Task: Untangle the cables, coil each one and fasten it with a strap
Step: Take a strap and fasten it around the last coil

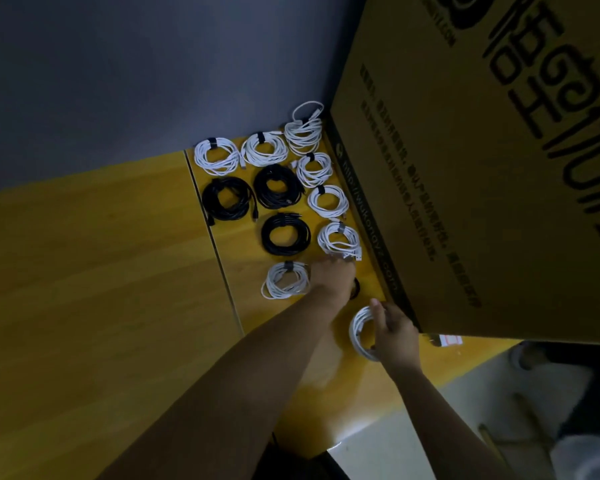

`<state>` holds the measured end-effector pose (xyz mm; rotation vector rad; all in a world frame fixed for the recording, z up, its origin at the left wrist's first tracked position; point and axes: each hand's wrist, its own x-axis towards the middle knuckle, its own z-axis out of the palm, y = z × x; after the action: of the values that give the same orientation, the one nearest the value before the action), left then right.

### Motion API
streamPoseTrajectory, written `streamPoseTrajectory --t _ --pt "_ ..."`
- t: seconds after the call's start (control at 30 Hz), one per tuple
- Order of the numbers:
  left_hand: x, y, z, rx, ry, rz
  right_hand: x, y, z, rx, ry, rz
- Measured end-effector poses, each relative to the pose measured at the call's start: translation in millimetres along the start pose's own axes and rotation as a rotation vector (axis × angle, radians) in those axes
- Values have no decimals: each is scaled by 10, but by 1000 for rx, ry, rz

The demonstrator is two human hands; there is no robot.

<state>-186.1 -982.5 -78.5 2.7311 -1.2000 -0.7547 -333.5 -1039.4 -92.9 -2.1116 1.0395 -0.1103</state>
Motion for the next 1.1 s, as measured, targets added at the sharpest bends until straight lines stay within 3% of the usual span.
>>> streamPoseTrajectory --t 0.1,0.23,0.33,0.43,0.53,0.63,0.77,0.9,1.1 --pt "59 -16 31 -13 -37 19 31 -58 -10 55 -31 -18" --pt "-86 -244 -69 -330 76 78 38 -267 -75 257 -195 -53" --pt "-364 -466 -183 -553 234 74 30 -466 -115 149 -365 -209" --pt "-684 -658 -292 -641 345 48 -30 -664 -82 90 -400 -334" --pt "-986 -816 -392 -851 475 -53 -112 -868 24 72 -397 -407" --pt "-1222 -997 -462 -1071 592 -198 -233 -1049 171 186 -425 -350" --pt "-1525 -1216 -503 -1071 595 -242 -392 -1287 371 261 -519 -272" --pt "-1801 -1412 -572 -1152 679 -254 -553 -1488 611 -67 -595 -456" --pt "-2248 -1870 -565 -1172 857 -374 -800 -1632 865 -164 -563 -463"
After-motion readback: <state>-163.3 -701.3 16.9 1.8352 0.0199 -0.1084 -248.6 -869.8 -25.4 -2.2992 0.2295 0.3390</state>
